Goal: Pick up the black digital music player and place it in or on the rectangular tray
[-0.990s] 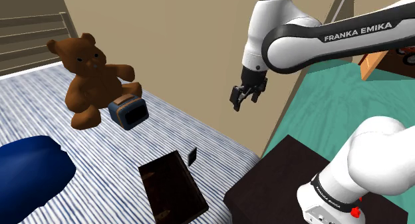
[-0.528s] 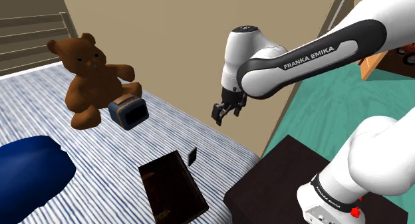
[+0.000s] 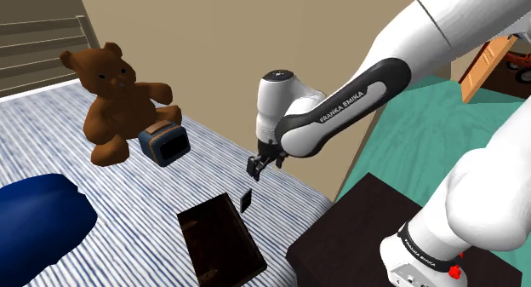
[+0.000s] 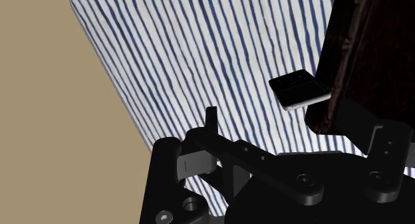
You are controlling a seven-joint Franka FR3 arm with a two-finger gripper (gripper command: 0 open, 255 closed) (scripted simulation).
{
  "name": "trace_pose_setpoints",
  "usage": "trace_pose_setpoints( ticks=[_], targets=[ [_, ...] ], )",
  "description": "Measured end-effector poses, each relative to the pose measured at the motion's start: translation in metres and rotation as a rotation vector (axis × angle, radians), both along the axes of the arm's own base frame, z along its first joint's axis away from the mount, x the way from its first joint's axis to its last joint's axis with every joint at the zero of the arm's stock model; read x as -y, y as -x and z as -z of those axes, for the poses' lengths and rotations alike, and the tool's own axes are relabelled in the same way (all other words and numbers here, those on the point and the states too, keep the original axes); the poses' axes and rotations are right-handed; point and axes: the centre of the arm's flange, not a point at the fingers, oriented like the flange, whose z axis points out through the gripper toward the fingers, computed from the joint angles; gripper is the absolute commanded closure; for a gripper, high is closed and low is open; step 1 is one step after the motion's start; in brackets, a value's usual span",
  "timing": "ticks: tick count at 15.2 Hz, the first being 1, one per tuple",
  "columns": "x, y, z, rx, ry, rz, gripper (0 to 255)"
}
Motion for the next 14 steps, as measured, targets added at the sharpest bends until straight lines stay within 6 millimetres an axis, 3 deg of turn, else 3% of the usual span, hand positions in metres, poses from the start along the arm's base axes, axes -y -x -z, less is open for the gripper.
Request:
trace_pose_setpoints(
  ticks=[8, 14],
  targets=[
    [-0.054, -0.035, 0.083, 0.0, -0.009, -0.024, 0],
    [-0.056, -0.036, 0.116, 0.0, -0.009, -0.027, 0]
  ],
)
